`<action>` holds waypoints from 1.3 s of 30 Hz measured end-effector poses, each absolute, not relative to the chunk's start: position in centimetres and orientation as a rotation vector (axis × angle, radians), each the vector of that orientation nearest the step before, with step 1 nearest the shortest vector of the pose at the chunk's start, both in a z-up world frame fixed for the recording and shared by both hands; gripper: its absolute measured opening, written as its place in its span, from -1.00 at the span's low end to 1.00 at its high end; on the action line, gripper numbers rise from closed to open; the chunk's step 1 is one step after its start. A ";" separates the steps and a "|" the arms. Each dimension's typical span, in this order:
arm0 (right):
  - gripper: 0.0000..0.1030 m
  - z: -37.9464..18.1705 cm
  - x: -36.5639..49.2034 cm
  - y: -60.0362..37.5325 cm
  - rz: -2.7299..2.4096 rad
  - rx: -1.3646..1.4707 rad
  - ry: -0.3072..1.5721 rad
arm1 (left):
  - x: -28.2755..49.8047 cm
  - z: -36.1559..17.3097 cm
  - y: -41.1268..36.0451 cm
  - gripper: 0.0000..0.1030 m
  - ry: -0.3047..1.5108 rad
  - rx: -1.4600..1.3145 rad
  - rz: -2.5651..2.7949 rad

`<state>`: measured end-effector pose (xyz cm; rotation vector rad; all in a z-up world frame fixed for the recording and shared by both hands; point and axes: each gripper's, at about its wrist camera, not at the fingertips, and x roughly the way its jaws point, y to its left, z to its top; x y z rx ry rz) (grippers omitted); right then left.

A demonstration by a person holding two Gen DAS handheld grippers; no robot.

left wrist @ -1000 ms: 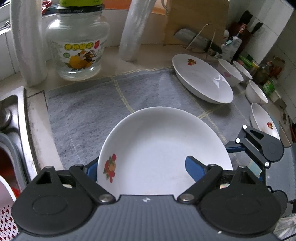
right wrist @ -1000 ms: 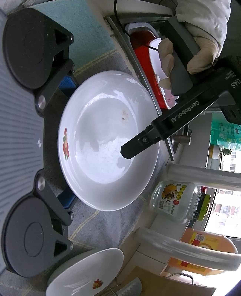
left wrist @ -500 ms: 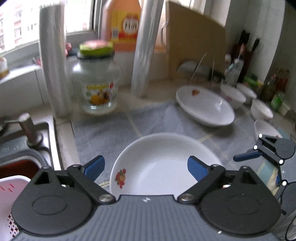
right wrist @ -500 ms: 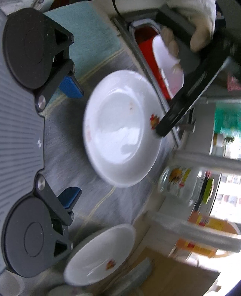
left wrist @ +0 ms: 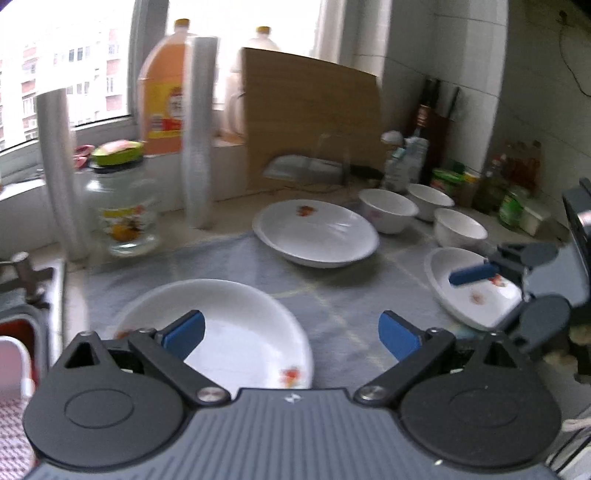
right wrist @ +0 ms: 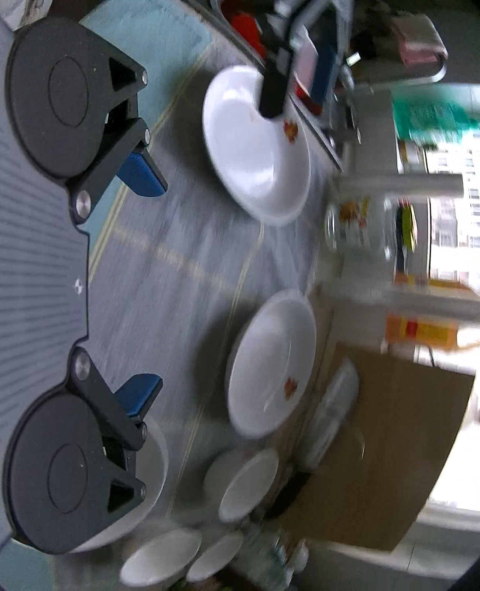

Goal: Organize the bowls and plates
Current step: 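Move the right tool toward the rim of the brown-stained white plate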

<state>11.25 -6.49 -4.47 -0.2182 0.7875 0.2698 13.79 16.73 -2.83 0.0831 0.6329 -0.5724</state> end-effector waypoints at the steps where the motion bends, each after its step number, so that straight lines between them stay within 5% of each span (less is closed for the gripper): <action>1: 1.00 -4.2 10.9 -7.6 0.249 -0.211 0.779 | 13.5 -3.0 15.8 0.93 0.639 0.082 -0.592; 20: 1.00 -4.0 7.4 -24.4 -0.018 -0.022 0.787 | 10.0 -9.7 -1.1 0.94 0.753 0.318 -0.830; 39: 1.00 -5.9 7.9 -28.1 0.012 0.014 0.832 | 10.3 -11.6 -6.4 0.96 0.735 0.348 -0.838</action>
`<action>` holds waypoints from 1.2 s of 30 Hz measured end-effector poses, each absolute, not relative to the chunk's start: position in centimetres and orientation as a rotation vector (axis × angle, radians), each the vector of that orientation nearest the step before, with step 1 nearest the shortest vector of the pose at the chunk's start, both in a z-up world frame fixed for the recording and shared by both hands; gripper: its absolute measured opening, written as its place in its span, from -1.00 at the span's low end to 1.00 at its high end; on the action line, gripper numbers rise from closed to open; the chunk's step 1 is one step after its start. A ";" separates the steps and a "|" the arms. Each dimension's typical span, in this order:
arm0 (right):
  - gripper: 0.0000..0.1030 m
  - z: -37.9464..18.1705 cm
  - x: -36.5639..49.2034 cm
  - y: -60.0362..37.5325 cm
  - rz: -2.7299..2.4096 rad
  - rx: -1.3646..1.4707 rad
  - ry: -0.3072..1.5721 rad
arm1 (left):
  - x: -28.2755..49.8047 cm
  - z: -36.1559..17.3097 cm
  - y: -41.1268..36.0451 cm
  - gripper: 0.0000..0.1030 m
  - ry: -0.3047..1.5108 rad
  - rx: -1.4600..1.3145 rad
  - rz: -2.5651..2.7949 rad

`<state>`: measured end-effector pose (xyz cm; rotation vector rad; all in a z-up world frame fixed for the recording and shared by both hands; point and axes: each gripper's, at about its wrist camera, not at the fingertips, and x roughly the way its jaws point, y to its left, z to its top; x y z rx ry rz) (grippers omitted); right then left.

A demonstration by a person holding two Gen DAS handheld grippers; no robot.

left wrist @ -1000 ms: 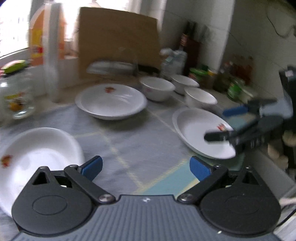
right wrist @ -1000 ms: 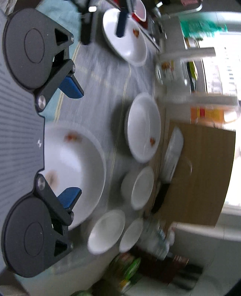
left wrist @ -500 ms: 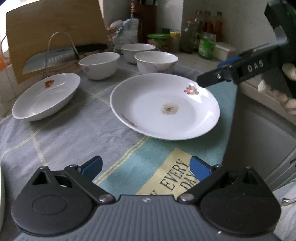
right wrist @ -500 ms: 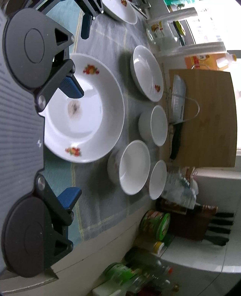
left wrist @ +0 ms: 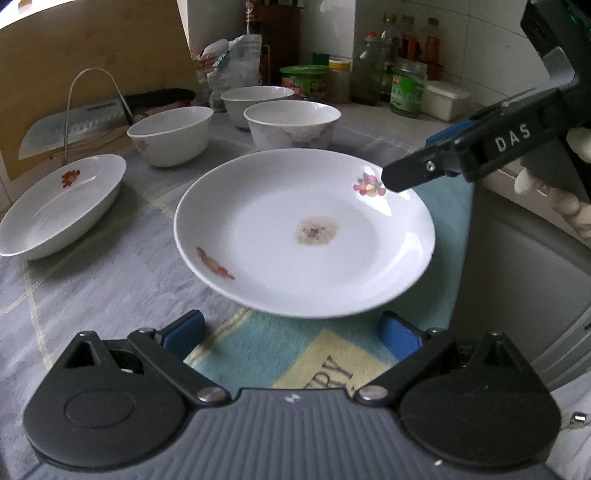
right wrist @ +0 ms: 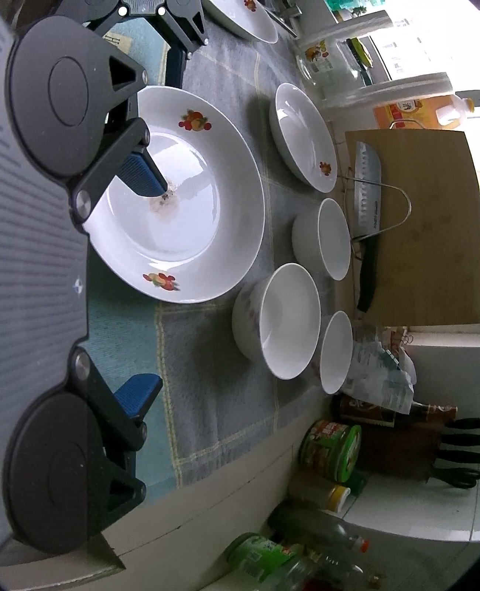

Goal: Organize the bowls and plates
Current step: 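Move the right tool toward the rim of the brown-stained white plate, then close the right tool on the rim of the stained plate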

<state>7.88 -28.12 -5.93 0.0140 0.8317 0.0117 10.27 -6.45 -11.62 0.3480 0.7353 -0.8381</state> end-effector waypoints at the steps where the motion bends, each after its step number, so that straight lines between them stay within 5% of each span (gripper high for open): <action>1: 1.00 -6.0 8.1 -28.2 0.016 0.014 0.834 | 10.3 -11.7 -6.6 0.98 0.734 0.346 -0.835; 36: 1.00 -9.2 17.4 -29.6 0.577 0.060 0.970 | 10.0 -12.2 -7.6 1.00 0.686 0.324 -0.818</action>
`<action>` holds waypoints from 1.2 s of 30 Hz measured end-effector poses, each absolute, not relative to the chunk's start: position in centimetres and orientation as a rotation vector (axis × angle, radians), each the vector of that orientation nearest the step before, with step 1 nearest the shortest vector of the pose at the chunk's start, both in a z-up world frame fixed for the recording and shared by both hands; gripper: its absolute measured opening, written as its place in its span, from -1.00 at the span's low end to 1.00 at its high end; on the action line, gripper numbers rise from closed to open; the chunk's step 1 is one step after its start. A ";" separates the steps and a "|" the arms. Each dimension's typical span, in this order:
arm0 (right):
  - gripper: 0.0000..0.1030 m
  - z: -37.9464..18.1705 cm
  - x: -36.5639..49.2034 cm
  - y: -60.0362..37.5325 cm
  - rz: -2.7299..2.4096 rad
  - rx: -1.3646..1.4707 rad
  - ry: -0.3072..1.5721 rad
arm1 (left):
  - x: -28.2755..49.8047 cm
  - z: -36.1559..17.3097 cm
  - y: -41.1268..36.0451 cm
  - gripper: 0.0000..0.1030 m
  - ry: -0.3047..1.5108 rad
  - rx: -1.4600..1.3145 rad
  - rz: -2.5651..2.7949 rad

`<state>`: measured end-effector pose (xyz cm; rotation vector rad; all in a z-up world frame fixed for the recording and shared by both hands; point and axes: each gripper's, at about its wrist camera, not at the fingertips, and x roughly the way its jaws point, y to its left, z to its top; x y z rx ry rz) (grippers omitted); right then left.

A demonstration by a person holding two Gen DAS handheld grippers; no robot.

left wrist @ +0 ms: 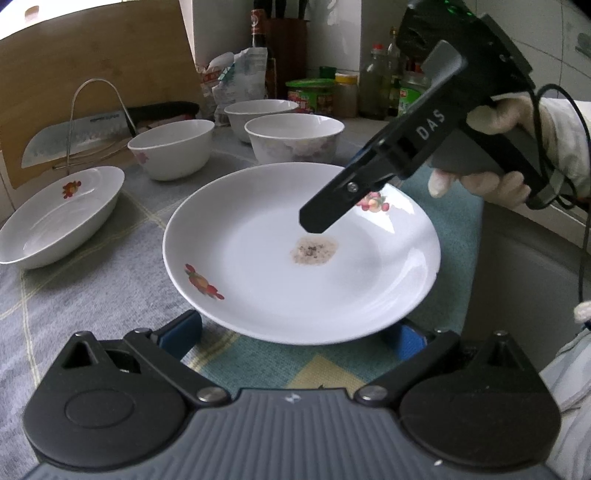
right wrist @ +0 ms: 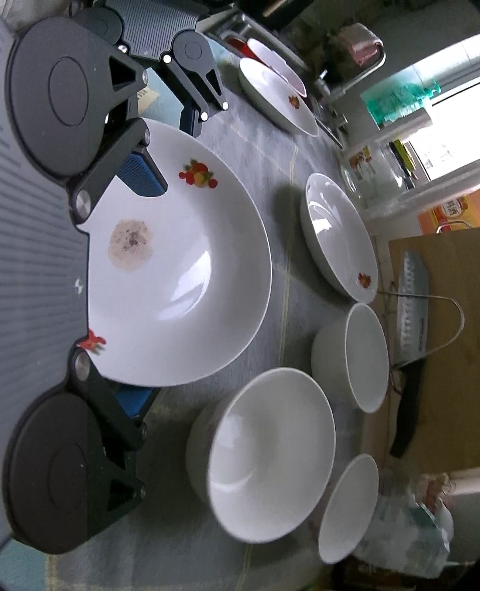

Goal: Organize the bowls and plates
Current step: 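Close the right tool on the rim of the stained plate, then lift the stained plate with the right tool and carry it toward the first plate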

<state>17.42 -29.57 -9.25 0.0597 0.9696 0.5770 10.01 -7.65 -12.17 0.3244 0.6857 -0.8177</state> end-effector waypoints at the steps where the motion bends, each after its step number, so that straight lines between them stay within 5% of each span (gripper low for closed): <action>1: 1.00 -9.3 17.6 -29.5 0.583 0.059 0.972 | 10.1 -12.1 -7.7 1.00 0.690 0.327 -0.822; 36: 1.00 -9.1 19.8 -29.9 0.679 0.151 1.030 | 10.4 -11.6 -7.7 0.98 0.685 0.381 -0.878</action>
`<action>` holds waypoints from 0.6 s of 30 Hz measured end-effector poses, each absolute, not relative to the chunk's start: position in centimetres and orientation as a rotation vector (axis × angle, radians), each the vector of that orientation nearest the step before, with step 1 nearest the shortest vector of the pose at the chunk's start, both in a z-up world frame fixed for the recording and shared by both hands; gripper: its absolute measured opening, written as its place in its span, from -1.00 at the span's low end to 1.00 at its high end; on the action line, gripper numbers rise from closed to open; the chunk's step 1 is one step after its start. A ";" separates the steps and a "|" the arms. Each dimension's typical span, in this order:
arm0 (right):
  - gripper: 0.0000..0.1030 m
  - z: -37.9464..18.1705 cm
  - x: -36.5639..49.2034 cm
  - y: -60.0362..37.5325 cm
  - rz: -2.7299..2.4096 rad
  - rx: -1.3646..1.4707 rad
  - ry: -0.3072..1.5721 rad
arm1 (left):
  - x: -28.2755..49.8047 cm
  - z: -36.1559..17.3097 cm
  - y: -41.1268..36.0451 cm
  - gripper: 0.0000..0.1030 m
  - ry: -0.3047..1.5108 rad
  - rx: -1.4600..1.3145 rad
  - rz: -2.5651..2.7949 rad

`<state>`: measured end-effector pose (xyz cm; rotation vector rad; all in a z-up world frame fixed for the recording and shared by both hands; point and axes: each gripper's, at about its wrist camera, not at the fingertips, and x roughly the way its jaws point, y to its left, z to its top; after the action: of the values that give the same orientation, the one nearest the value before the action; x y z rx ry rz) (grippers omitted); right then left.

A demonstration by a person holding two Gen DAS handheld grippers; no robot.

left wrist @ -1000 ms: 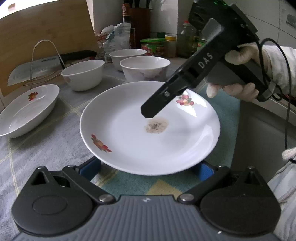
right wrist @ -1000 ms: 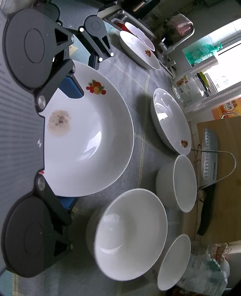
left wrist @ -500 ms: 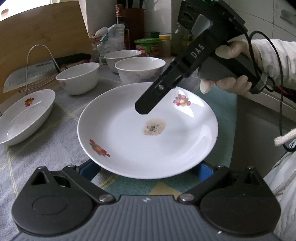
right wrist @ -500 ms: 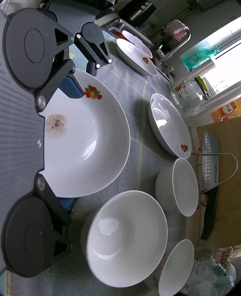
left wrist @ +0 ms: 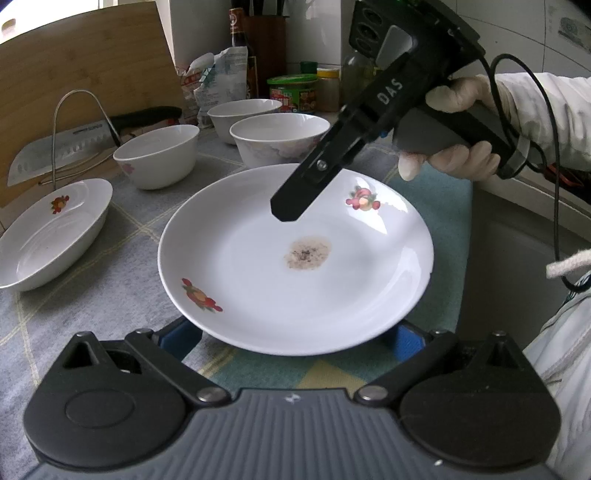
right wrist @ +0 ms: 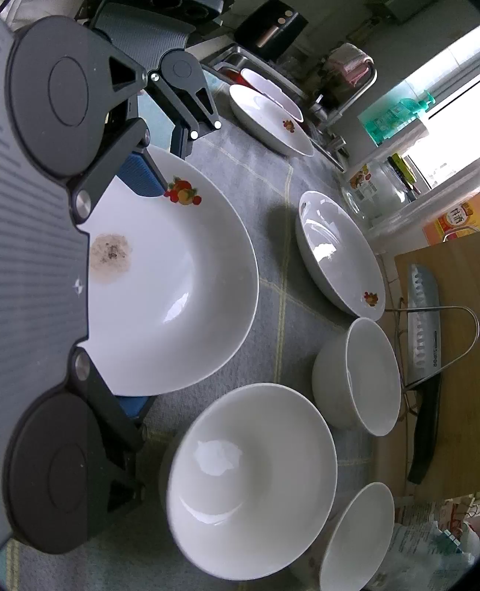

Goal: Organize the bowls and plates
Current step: 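Lift the stained plate with the right tool and carry it toward the first plate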

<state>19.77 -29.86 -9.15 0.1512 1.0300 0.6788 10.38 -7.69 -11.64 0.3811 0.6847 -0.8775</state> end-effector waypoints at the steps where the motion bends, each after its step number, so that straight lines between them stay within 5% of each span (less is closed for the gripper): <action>1: 1.00 -9.1 19.7 -29.8 0.680 0.149 1.029 | 10.3 -11.6 -7.7 0.98 0.683 0.384 -0.876; 18: 1.00 -7.9 19.2 -28.9 0.682 0.114 1.003 | 9.9 -10.4 -6.5 0.97 0.673 0.381 -0.872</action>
<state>19.21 -28.90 -7.88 0.1138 1.0028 0.6817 9.93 -6.51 -10.39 0.3806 0.6735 -0.8722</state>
